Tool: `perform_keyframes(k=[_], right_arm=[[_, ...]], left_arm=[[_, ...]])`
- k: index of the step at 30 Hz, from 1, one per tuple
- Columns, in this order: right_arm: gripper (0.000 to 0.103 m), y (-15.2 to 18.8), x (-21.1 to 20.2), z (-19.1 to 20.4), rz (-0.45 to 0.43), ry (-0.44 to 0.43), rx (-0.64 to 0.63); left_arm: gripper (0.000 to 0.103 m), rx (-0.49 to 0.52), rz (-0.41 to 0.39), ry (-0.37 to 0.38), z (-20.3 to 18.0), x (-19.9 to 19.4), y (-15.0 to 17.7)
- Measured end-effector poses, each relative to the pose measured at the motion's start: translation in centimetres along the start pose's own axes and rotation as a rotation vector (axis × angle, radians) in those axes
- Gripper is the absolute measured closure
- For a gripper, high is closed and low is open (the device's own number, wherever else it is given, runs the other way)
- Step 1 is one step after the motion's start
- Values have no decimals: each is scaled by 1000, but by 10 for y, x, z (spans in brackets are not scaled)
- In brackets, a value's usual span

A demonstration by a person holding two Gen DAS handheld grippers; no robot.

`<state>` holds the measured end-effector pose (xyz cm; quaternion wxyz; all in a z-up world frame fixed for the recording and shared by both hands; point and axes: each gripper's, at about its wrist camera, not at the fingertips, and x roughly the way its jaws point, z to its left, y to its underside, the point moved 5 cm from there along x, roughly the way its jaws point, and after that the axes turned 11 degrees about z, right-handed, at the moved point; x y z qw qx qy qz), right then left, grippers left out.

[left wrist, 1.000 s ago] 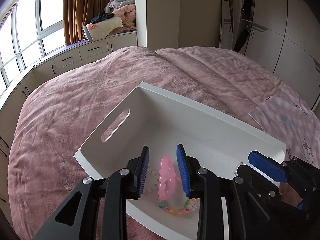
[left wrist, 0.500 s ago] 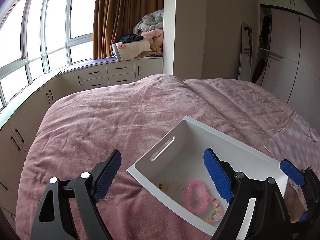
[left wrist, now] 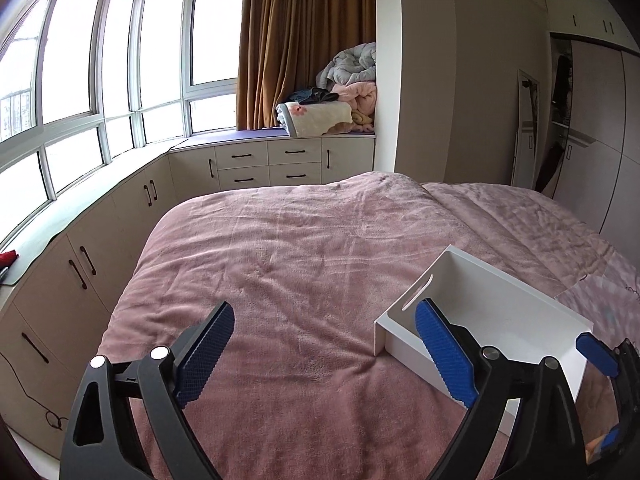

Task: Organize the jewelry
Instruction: 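Move both open tools back toward the red bracelet and earrings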

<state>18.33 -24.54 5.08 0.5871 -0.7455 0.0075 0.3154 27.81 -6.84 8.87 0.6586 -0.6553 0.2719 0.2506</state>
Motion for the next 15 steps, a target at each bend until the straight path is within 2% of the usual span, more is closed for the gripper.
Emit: perform_keyframes(k=[3, 7, 13, 15], right_arm=[[23, 6, 10, 25, 40, -25, -72], [24, 19, 25, 55, 115, -102, -160], [35, 51, 50, 87, 295, -243, -247], [39, 62, 58, 93, 349, -262, -266]], left_arm=[[10, -4, 12, -15, 18, -7, 13], [10, -13, 31, -30, 42, -13, 35], [10, -60, 87, -29, 78, -11, 79], [10, -74, 107, -30, 90, -9, 94]])
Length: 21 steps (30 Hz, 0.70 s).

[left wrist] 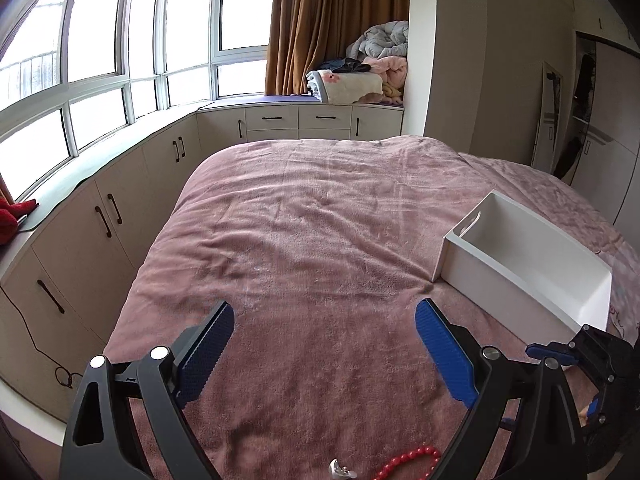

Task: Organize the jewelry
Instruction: 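Move both open tools back toward the red bracelet and earrings, then grasp the silver crescent charm with the left tool while the right tool grasps the silver earrings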

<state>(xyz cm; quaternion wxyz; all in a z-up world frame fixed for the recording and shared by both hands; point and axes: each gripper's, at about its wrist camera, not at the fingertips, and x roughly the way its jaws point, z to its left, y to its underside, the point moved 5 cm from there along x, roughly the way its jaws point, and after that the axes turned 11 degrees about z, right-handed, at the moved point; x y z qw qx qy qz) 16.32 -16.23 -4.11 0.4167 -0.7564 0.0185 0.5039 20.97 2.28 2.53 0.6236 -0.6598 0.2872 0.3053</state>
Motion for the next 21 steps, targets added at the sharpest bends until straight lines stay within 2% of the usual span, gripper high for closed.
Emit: perform_keyframes(k=[3, 6, 11, 15, 19, 21], right_arm=[[45, 8, 16, 6, 68, -24, -21], [51, 17, 33, 11, 136, -42, -34], [57, 31, 57, 17, 232, -57, -57], [65, 39, 70, 19, 284, -69, -68], [69, 42, 77, 18, 306, -100, -56], [71, 42, 81, 16, 316, -110, -45]], left_arm=[[10, -15, 19, -13, 16, 9, 21], [10, -31, 39, 8, 23, 18, 39], [10, 19, 103, 55, 18, 35, 74], [10, 86, 190, 84, 7, 55, 104], [19, 134, 262, 103, -3, 68, 130], [20, 138, 287, 103, -4, 72, 138]])
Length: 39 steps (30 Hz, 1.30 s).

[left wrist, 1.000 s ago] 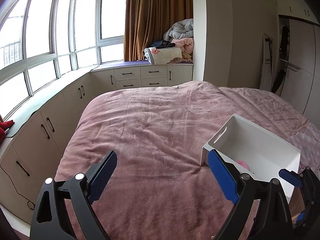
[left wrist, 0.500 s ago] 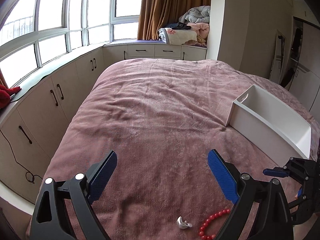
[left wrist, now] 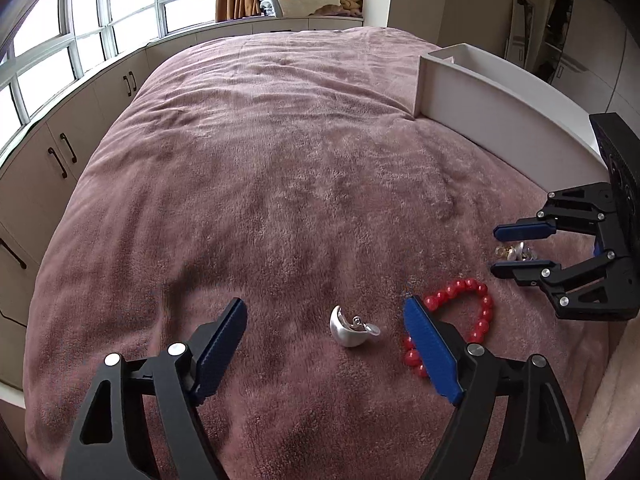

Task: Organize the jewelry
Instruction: 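Grasp the silver crescent charm with the left tool while the right tool grasps the silver earrings, then carry the charm and earrings over the white bin with both tools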

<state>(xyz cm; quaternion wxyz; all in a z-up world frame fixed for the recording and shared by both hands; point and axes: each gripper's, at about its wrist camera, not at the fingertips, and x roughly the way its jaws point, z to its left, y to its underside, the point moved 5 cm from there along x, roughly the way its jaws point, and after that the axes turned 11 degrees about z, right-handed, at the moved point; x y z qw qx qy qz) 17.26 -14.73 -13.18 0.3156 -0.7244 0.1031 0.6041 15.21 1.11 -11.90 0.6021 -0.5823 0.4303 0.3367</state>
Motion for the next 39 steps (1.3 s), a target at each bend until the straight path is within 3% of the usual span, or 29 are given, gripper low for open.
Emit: perform_keyframes(k=[2, 6, 8, 12, 25, 39], right_arm=[[74, 0, 4, -2, 11, -27, 9], [90, 0, 2, -3, 18, -45, 23], [93, 1, -1, -3, 10, -48, 20], [93, -1, -5, -2, -10, -44, 15], [93, -12, -42, -27, -165, -122, 155], [93, -15, -110, -61, -407, -122, 284]], left_arm=[[23, -7, 17, 4, 1, 4, 5], [39, -10, 51, 17, 3, 12, 11], [44, 0, 47, 15, 3, 12, 13], [72, 15, 52, -5, 3, 13, 13], [72, -12, 25, 6, 7, 7, -1], [72, -4, -110, -24, -11, -31, -72]])
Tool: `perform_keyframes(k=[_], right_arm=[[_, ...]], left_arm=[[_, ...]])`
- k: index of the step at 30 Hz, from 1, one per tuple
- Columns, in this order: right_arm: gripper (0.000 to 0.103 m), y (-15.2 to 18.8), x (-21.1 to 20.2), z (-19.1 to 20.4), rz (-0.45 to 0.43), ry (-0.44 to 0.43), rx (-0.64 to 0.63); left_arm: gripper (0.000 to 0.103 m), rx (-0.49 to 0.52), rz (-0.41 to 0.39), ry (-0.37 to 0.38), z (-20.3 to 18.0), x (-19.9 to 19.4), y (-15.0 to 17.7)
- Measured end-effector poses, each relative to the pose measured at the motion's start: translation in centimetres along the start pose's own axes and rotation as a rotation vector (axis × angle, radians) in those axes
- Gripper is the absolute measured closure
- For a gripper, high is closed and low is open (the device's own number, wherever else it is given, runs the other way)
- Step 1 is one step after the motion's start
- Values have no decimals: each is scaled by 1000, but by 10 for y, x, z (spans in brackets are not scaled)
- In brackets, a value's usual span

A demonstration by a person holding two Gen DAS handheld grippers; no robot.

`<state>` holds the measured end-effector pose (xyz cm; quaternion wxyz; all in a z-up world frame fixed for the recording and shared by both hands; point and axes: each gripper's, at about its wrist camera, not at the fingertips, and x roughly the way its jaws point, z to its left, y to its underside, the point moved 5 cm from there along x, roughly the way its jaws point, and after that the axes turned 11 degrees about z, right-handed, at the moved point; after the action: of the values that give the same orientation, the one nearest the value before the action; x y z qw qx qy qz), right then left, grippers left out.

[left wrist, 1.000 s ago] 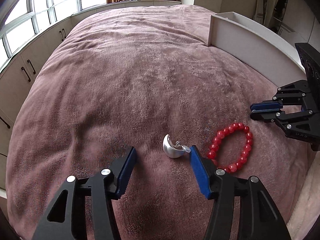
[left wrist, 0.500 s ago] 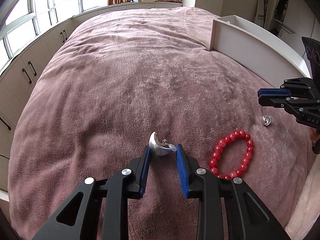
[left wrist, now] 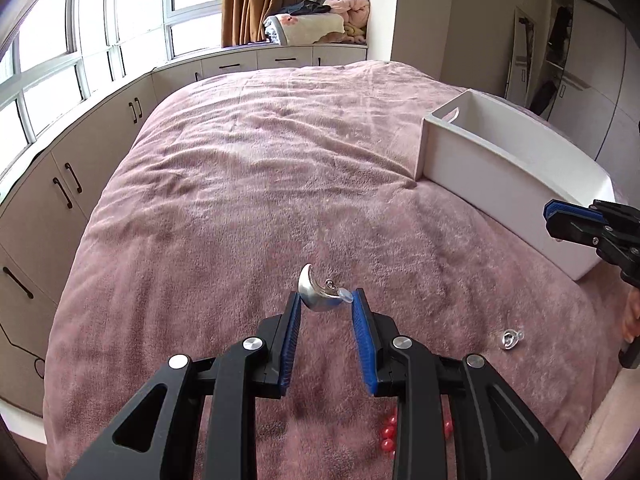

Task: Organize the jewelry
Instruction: 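Carry the charm and earrings over the white bin with both tools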

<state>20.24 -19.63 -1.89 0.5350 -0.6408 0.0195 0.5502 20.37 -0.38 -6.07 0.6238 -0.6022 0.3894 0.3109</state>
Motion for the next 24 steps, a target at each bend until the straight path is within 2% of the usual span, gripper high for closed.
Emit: perform_keyframes(k=[9, 15, 19, 24], right_arm=[[93, -12, -53, -24, -172, 33, 71], [93, -14, -84, -46, -257, 48, 131], [93, -13, -107, -63, -325, 98, 181], [93, -5, -133, -89, -392, 211, 254]], left_arm=[[72, 60, -113, 18, -46, -34, -65], [72, 108, -150, 37, -86, -46, -95], [72, 159, -161, 46, -116, -47, -109], [72, 197, -174, 75, -153, -47, -126]])
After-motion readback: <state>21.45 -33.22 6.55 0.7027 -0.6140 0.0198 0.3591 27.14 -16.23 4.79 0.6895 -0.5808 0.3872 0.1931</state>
